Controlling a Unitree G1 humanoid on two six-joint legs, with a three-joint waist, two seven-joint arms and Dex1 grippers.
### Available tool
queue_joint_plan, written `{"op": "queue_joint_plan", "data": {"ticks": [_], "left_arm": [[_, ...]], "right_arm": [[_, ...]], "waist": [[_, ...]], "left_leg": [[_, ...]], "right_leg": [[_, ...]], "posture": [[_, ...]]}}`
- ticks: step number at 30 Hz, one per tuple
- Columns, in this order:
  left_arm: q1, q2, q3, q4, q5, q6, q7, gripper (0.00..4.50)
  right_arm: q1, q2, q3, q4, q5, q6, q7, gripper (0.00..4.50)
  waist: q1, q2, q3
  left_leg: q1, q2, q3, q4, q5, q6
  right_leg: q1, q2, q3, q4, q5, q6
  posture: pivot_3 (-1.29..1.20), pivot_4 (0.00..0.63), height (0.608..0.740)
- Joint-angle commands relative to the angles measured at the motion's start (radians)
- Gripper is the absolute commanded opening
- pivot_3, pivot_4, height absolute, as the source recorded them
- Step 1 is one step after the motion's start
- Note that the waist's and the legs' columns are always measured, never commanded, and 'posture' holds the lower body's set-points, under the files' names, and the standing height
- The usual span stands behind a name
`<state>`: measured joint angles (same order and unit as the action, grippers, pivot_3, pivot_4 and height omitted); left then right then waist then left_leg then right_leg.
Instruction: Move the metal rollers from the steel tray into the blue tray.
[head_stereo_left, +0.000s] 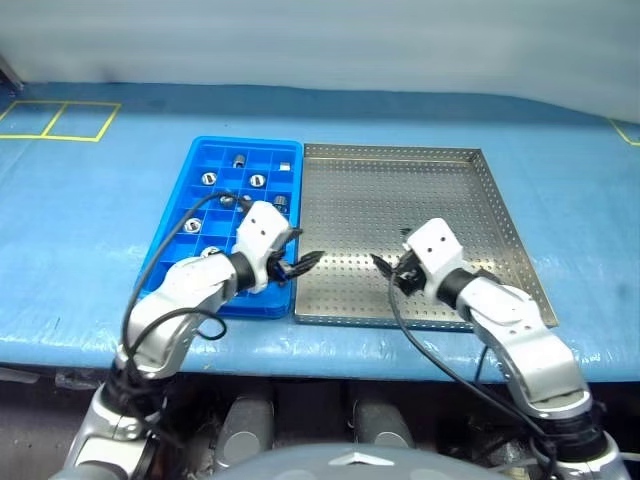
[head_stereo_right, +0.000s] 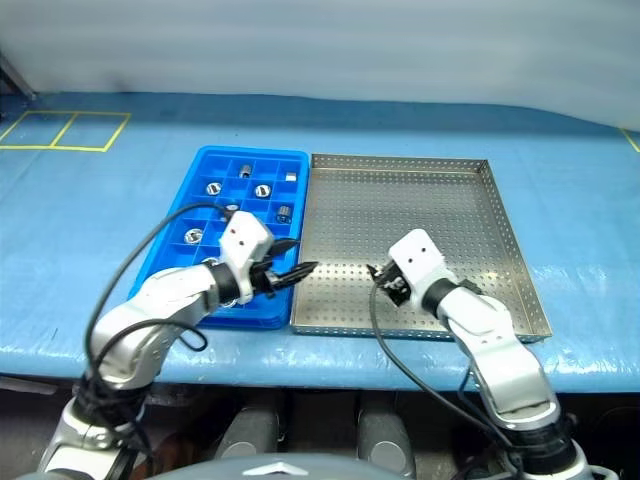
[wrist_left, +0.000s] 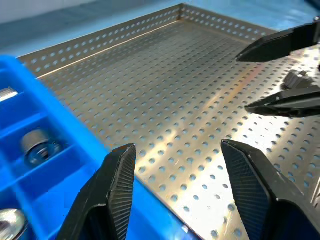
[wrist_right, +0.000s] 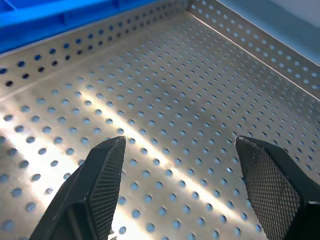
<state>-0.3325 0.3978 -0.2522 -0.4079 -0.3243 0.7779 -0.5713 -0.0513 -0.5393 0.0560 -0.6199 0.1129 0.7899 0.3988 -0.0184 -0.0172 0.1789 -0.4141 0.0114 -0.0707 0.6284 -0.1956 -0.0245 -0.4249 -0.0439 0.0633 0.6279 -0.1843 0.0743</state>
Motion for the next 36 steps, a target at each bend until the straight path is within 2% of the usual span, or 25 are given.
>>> {"op": "queue_joint_plan", "data": {"ticks": [1,7,12,17,25,28,32,33,36], "left_arm": [[-0.073,-0.036,-0.096,0.103,0.011,-0.124,-0.121,2.94],[-0.172,-0.117,-0.203,0.280,0.064,-0.238,-0.210,2.94],[-0.181,-0.152,-0.200,0.305,0.069,-0.255,-0.226,2.94],[-0.140,-0.131,-0.195,0.276,0.077,-0.233,-0.226,2.94],[-0.120,-0.109,-0.202,0.239,0.080,-0.221,-0.243,2.94],[-0.120,-0.112,-0.203,0.238,0.081,-0.220,-0.240,3.01],[-0.120,-0.115,-0.200,0.243,0.087,-0.221,-0.231,3.01],[-0.120,-0.114,-0.198,0.246,0.088,-0.221,-0.229,3.01],[-0.122,-0.112,-0.188,0.252,0.090,-0.224,-0.226,3.01]], "right_arm": [[0.032,0.008,-0.111,-0.075,0.026,0.084,-0.024,3.69],[0.075,0.033,-0.189,-0.082,0.034,0.169,-0.060,3.69],[0.070,0.113,-0.258,-0.029,0.063,0.193,-0.095,3.69],[0.040,0.169,-0.300,0.050,0.072,0.204,-0.137,3.69],[-0.029,0.192,-0.305,0.180,0.094,0.226,-0.159,3.69],[-0.045,0.191,-0.302,0.211,0.095,0.229,-0.167,3.09],[-0.044,0.184,-0.295,0.212,0.098,0.227,-0.170,1.82],[-0.040,0.180,-0.291,0.207,0.097,0.226,-0.169,1.69],[-0.038,0.176,-0.282,0.185,0.096,0.224,-0.169,1.70]], "waist": [[-0.011,0.000,0.000],[-0.050,0.000,0.000],[-0.077,0.001,-0.001],[-0.082,0.002,-0.001],[-0.077,0.002,-0.001],[-0.076,0.002,-0.001],[-0.075,0.002,-0.001],[-0.075,0.002,-0.001],[-0.076,0.002,-0.001]], "left_leg": [[0.000,0.000,0.000,0.000,0.000,0.000],[0.000,0.000,0.002,0.000,-0.001,0.001],[0.001,0.000,0.004,0.000,-0.001,0.001],[0.001,0.000,0.004,0.000,-0.001,0.002],[0.001,0.000,0.005,0.001,-0.001,0.002],[0.001,0.000,0.005,0.000,-0.001,0.002],[0.001,0.000,0.005,0.000,-0.001,0.002],[0.001,0.000,0.005,0.000,-0.001,0.002],[0.001,0.000,0.005,0.000,-0.001,0.002]], "right_leg": [[0.000,0.000,0.000,0.000,0.000,0.000],[-0.001,0.000,0.002,0.000,0.000,0.001],[-0.001,0.000,0.004,0.001,0.001,0.001],[-0.001,0.001,0.005,0.001,0.001,0.001],[-0.001,0.001,0.005,0.001,0.001,0.002],[-0.001,0.001,0.005,0.001,0.001,0.002],[-0.001,0.001,0.005,0.001,0.001,0.002],[-0.001,0.001,0.005,0.001,0.001,0.002],[-0.001,0.001,0.006,0.001,0.001,0.002]], "posture": [[-0.09,0.150,0.740],[-0.15,0.150,0.740],[-0.15,0.150,0.740],[-0.13,0.150,0.740],[-0.11,0.150,0.740],[-0.11,0.150,0.740],[-0.11,0.150,0.740],[-0.11,0.150,0.740],[-0.11,0.150,0.740]]}}
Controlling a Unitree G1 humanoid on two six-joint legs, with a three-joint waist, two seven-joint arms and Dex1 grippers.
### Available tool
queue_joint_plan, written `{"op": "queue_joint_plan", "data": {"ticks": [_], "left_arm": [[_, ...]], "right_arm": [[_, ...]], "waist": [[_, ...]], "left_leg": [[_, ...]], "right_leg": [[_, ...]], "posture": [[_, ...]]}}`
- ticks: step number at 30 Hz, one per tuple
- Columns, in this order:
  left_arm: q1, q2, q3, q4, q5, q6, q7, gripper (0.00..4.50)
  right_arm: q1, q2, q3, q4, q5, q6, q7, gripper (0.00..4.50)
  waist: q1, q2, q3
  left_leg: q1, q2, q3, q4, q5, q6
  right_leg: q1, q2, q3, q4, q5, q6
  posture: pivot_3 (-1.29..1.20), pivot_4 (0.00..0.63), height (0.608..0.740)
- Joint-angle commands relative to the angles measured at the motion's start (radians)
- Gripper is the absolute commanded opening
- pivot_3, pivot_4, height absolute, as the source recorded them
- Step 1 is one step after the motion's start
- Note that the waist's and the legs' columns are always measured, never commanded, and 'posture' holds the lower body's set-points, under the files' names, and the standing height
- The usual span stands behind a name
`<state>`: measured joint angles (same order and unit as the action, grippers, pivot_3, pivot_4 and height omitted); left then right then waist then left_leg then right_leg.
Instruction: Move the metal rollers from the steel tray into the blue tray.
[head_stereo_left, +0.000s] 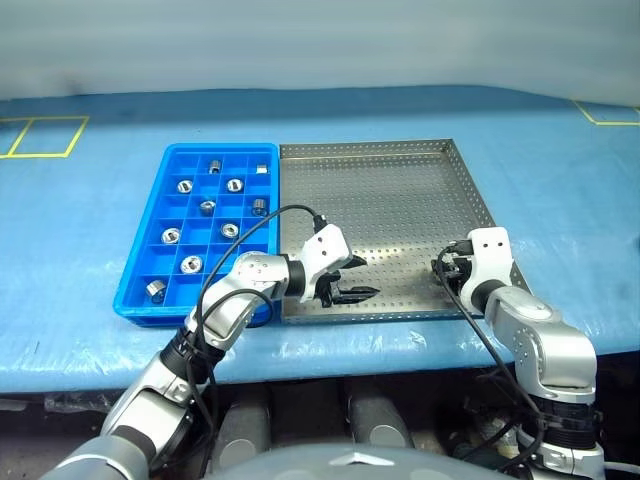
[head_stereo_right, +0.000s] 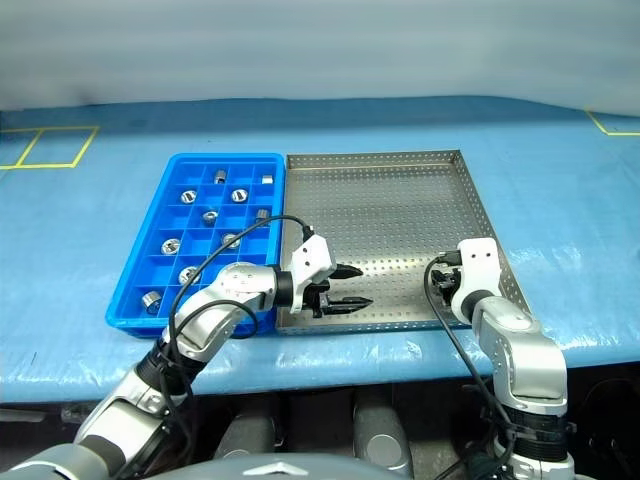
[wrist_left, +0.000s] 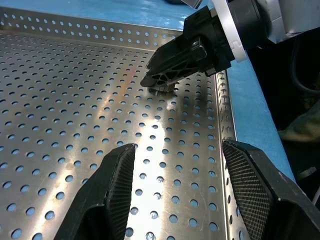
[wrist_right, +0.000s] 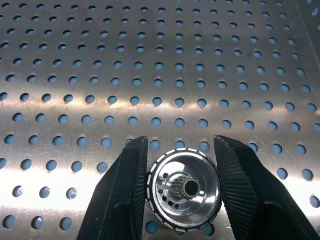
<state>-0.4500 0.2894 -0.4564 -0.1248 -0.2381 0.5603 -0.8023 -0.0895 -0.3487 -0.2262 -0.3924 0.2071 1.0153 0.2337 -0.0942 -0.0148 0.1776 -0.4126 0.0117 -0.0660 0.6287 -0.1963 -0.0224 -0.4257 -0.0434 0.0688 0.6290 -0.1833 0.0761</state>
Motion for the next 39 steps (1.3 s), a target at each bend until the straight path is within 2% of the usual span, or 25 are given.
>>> {"op": "queue_joint_plan", "data": {"ticks": [1,10,13,15,20,23,27,32,39], "left_arm": [[-0.004,-0.003,0.021,-0.031,0.003,-0.007,0.007,3.01],[0.003,-0.002,0.051,-0.035,-0.005,0.001,0.032,3.01],[0.027,0.018,0.102,-0.078,-0.016,0.037,0.070,3.01],[0.045,0.046,0.139,-0.126,-0.019,0.125,0.110,3.01],[0.153,0.148,0.281,-0.350,-0.028,0.344,0.223,3.01],[0.188,0.161,0.373,-0.447,-0.018,0.405,0.301,3.01],[0.175,0.123,0.497,-0.532,-0.011,0.473,0.419,3.01],[0.207,0.157,0.523,-0.629,-0.022,0.518,0.443,3.01],[0.297,0.187,0.547,-0.667,-0.020,0.557,0.470,3.01]], "right_arm": [[-0.001,-0.015,0.002,-0.051,0.003,0.000,-0.004,1.70],[-0.036,-0.017,0.010,-0.066,0.005,-0.021,-0.011,1.70],[-0.060,-0.016,0.064,-0.105,0.009,-0.054,0.008,1.70],[-0.079,-0.004,0.104,-0.122,0.027,-0.071,0.033,1.70],[-0.151,0.004,0.294,-0.111,0.013,-0.164,0.105,1.70],[-0.229,0.020,0.367,-0.053,0.032,-0.220,0.178,1.70],[-0.362,0.041,0.480,0.074,0.018,-0.295,0.276,1.70],[-0.503,0.125,0.538,0.272,-0.015,-0.390,0.309,1.70],[-0.558,0.211,0.555,0.426,-0.032,-0.443,0.332,1.70]], "waist": [[0.000,0.000,0.000],[0.000,0.000,0.000],[-0.003,0.000,0.000],[-0.008,0.000,0.000],[-0.014,0.000,0.000],[0.006,-0.001,0.001],[0.039,-0.001,0.001],[0.078,-0.001,0.001],[0.113,-0.001,0.001]], "left_leg": [[0.000,0.000,0.000,0.000,0.000,0.000],[0.000,0.000,0.000,0.000,0.000,0.000],[0.000,0.000,0.000,0.000,0.000,0.000],[0.000,0.001,0.000,0.000,0.000,0.000],[0.001,0.002,-0.001,-0.001,0.000,0.000],[0.000,0.001,-0.001,-0.001,0.000,0.000],[0.001,0.001,-0.002,0.000,0.000,0.000],[0.000,0.001,-0.003,-0.002,0.000,0.000],[0.000,0.001,-0.004,-0.004,0.000,0.000]], "right_leg": [[0.000,0.000,0.000,0.000,0.000,0.000],[0.000,0.000,0.000,0.000,0.000,0.000],[0.000,0.000,0.000,0.000,0.000,0.000],[0.000,0.000,0.000,0.000,0.000,0.000],[-0.001,0.001,0.000,0.001,0.000,0.000],[-0.001,0.001,0.000,0.000,0.000,0.000],[0.000,0.001,-0.001,0.000,0.000,0.000],[0.000,0.001,-0.003,0.000,0.000,0.000],[0.000,0.002,-0.004,-0.001,0.000,-0.001]], "posture": [[-0.11,0.150,0.740],[-0.09,0.150,0.740],[-0.09,0.150,0.740],[-0.08,0.150,0.740],[-0.01,0.150,0.740],[0.06,0.150,0.740],[0.14,0.150,0.740],[0.20,0.150,0.740],[0.25,0.150,0.740]]}}
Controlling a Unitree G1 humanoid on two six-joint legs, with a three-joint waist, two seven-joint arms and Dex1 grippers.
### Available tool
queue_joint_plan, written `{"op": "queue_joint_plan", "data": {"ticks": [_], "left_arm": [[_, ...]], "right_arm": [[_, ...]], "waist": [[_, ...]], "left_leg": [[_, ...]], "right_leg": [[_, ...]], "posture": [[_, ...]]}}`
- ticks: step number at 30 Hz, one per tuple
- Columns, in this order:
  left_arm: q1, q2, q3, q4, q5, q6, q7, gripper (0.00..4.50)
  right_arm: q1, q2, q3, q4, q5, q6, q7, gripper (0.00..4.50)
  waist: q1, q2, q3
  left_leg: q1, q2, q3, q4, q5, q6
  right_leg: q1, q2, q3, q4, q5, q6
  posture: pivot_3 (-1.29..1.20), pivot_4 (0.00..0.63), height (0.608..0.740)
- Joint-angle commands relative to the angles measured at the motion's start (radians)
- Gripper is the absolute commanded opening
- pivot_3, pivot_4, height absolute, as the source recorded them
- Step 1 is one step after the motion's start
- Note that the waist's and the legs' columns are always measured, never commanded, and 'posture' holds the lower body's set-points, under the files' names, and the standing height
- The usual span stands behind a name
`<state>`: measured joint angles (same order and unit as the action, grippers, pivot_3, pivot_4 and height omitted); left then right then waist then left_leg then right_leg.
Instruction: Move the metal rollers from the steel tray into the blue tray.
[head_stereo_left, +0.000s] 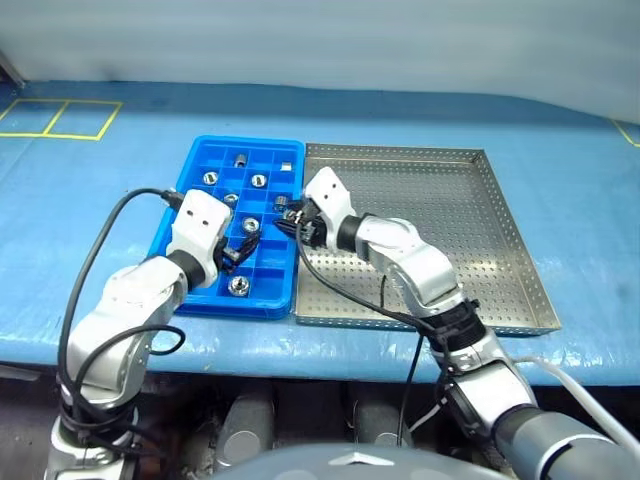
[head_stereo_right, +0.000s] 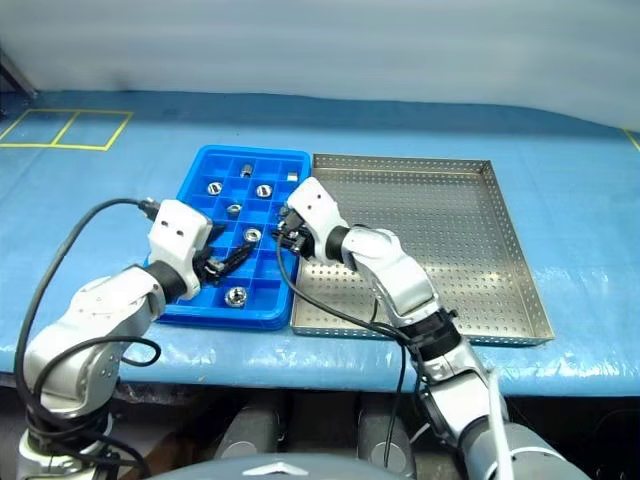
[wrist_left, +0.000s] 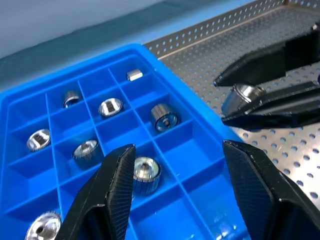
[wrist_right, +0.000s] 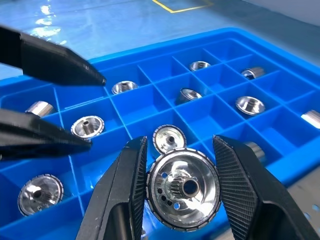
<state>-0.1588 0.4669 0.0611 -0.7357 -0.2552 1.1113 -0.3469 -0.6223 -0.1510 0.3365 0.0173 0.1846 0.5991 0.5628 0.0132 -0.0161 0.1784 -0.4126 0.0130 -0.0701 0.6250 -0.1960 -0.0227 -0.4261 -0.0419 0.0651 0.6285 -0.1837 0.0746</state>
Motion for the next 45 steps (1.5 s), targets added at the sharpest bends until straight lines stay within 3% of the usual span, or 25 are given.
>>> {"op": "queue_joint_plan", "data": {"ticks": [1,7,8,11,20,24,30,32,35,38,45], "left_arm": [[0.011,0.009,0.031,-0.055,-0.004,0.006,0.018,3.01],[0.011,0.001,0.014,-0.049,-0.007,0.005,0.035,3.01],[0.008,0.001,0.010,-0.046,-0.009,0.004,0.035,3.01],[0.000,0.001,0.001,-0.031,-0.011,-0.002,0.034,3.01],[-0.089,-0.070,-0.096,0.104,0.006,-0.127,0.036,3.01],[-0.164,-0.144,-0.124,0.286,0.022,-0.258,0.032,3.01],[-0.274,-0.146,-0.236,0.516,0.073,-0.406,-0.057,3.01],[-0.286,-0.150,-0.249,0.546,0.067,-0.431,-0.085,3.01],[-0.295,-0.153,-0.270,0.571,0.069,-0.434,-0.108,3.57],[-0.295,-0.166,-0.255,0.568,0.061,-0.427,-0.098,4.48],[-0.263,-0.175,-0.175,0.477,0.011,-0.452,-0.096,4.48]], "right_arm": [[-0.023,0.017,-0.006,0.017,-0.008,-0.022,0.007,1.70],[-0.016,0.003,0.015,0.025,-0.038,-0.027,0.037,1.70],[-0.013,0.009,0.003,0.018,-0.043,-0.029,0.016,2.42],[-0.005,0.015,-0.024,-0.020,-0.049,-0.026,-0.020,3.25],[0.114,-0.079,-0.168,-0.204,-0.082,0.014,-0.139,3.25],[0.195,-0.200,-0.247,-0.223,-0.092,0.006,-0.129,3.25],[0.274,-0.330,-0.379,-0.269,0.001,0.046,-0.043,3.25],[0.286,-0.341,-0.413,-0.275,0.029,0.064,-0.037,3.62],[0.316,-0.365,-0.430,-0.295,0.035,0.055,-0.030,4.48],[0.341,-0.386,-0.425,-0.317,0.043,0.043,-0.013,4.50],[0.411,-0.411,-0.427,-0.354,0.085,0.008,0.050,4.50]], "waist": [[0.010,0.000,0.000],[0.026,0.000,0.000],[0.026,0.000,0.000],[0.026,0.000,0.000],[0.030,-0.001,0.000],[0.026,-0.001,0.000],[-0.007,0.000,0.000],[-0.026,-0.001,0.000],[-0.039,-0.001,0.000],[-0.049,-0.001,0.000],[-0.050,-0.001,0.000]], "left_leg": [[0.000,0.000,0.000,0.000,0.000,0.000],[0.000,0.000,0.000,0.001,0.001,-0.001],[0.000,0.000,0.000,0.001,0.001,-0.001],[0.000,0.000,0.000,0.000,0.001,-0.001],[0.000,-0.001,0.000,0.001,0.001,-0.001],[-0.001,-0.001,0.000,0.002,0.001,-0.001],[-0.001,-0.001,0.002,0.001,0.000,-0.001],[-0.001,-0.001,0.002,0.001,0.000,0.000],[-0.001,-0.001,0.002,0.001,0.000,0.001],[-0.001,-0.001,0.002,0.002,0.000,0.001],[-0.001,-0.001,0.003,0.003,0.000,0.001]], "right_leg": [[0.000,0.000,0.000,0.000,0.000,0.000],[0.000,0.000,0.000,0.000,0.000,0.000],[0.000,0.000,0.000,0.000,0.000,0.000],[0.000,0.000,-0.001,0.000,0.000,0.000],[0.001,-0.001,-0.001,0.000,0.000,0.000],[0.001,-0.001,-0.001,-0.001,0.000,0.000],[0.000,-0.001,0.001,-0.001,0.000,0.000],[0.000,-0.001,0.001,-0.001,0.000,0.000],[0.000,-0.001,0.002,-0.001,0.000,0.000],[0.000,-0.001,0.002,-0.001,0.000,0.000],[0.001,-0.001,0.002,0.000,0.001,0.001]], "posture": [[0.25,0.150,0.740],[0.25,0.150,0.740],[0.25,0.150,0.740],[0.23,0.150,0.740],[0.16,0.150,0.740],[0.12,0.150,0.740],[0.05,0.150,0.740],[0.03,0.150,0.740],[0.01,0.150,0.740],[0.02,0.150,0.740],[0.03,0.150,0.740]]}}
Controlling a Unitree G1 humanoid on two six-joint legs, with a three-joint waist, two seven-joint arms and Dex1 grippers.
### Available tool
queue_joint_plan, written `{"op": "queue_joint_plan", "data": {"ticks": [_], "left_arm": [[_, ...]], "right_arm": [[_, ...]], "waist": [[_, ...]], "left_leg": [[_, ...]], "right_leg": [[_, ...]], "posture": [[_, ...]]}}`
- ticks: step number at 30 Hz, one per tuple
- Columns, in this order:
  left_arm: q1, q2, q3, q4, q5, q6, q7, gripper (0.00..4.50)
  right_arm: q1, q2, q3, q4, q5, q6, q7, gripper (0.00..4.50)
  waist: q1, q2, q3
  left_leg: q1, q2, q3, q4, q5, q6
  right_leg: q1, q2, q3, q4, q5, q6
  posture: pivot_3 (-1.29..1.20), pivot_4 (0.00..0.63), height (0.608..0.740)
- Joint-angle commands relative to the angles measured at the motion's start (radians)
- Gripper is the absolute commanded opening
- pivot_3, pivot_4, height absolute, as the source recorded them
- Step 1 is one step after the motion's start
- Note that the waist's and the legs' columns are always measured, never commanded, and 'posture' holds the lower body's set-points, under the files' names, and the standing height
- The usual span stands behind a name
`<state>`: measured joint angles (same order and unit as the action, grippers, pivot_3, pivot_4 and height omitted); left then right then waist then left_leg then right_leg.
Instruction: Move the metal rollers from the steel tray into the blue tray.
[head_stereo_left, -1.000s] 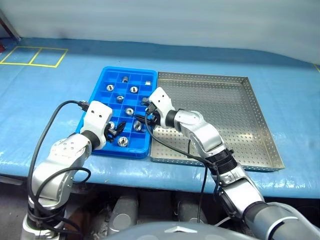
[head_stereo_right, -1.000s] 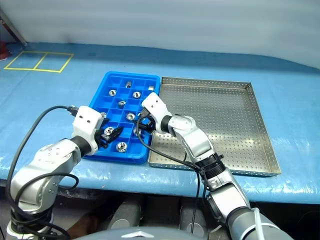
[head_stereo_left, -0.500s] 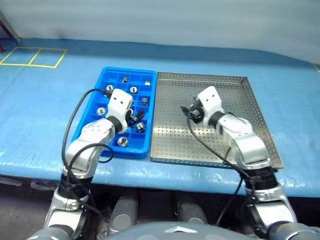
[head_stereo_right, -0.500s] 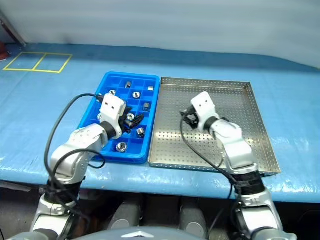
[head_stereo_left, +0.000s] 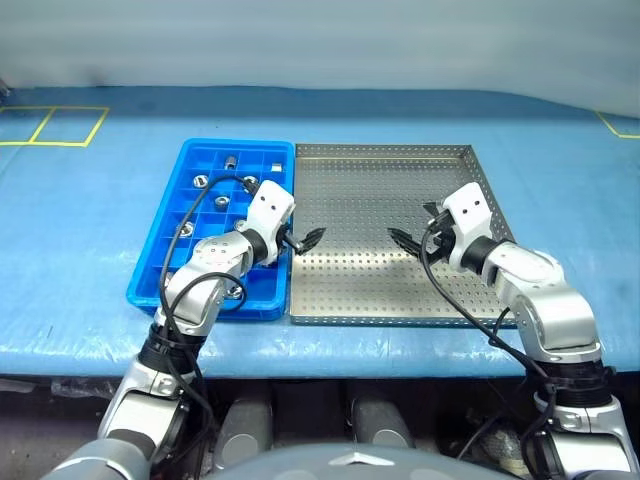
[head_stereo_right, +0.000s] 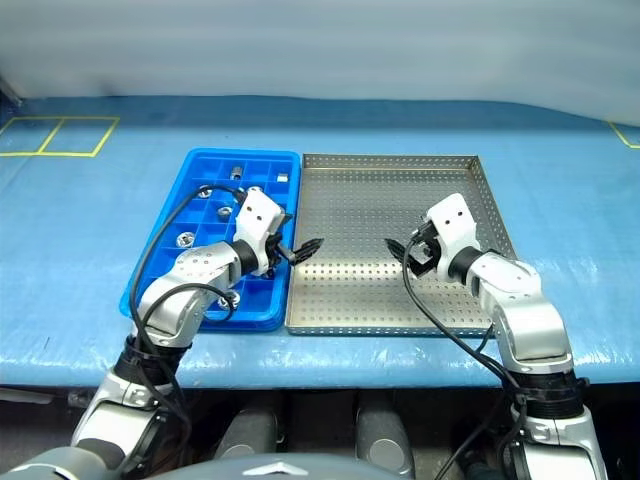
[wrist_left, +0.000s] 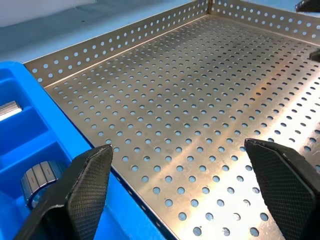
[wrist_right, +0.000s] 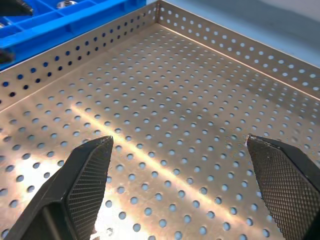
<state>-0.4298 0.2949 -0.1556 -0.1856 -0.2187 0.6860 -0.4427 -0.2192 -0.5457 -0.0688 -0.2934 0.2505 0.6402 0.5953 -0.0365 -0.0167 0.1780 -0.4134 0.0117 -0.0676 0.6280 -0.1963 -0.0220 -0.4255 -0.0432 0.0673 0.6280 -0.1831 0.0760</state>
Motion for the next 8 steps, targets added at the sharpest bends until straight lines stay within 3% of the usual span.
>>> {"op": "queue_joint_plan", "data": {"ticks": [1,8], "left_arm": [[0.017,0.002,0.045,-0.091,-0.029,-0.019,-0.004,4.48],[0.055,0.043,0.032,-0.160,-0.032,0.009,-0.025,4.48]], "right_arm": [[0.014,-0.016,-0.026,-0.043,0.025,-0.037,0.023,4.50],[0.037,-0.019,-0.031,-0.039,0.032,-0.062,0.027,4.50]], "waist": [[0.000,0.000,0.000],[0.002,0.000,0.000]], "left_leg": [[0.000,0.000,0.000,0.000,0.000,0.000],[0.000,0.000,0.000,0.001,0.000,0.000]], "right_leg": [[0.000,0.000,0.000,0.000,0.000,0.000],[0.000,0.000,0.000,0.000,0.000,0.000]], "posture": [[0.03,0.150,0.740],[0.03,0.150,0.740]]}}
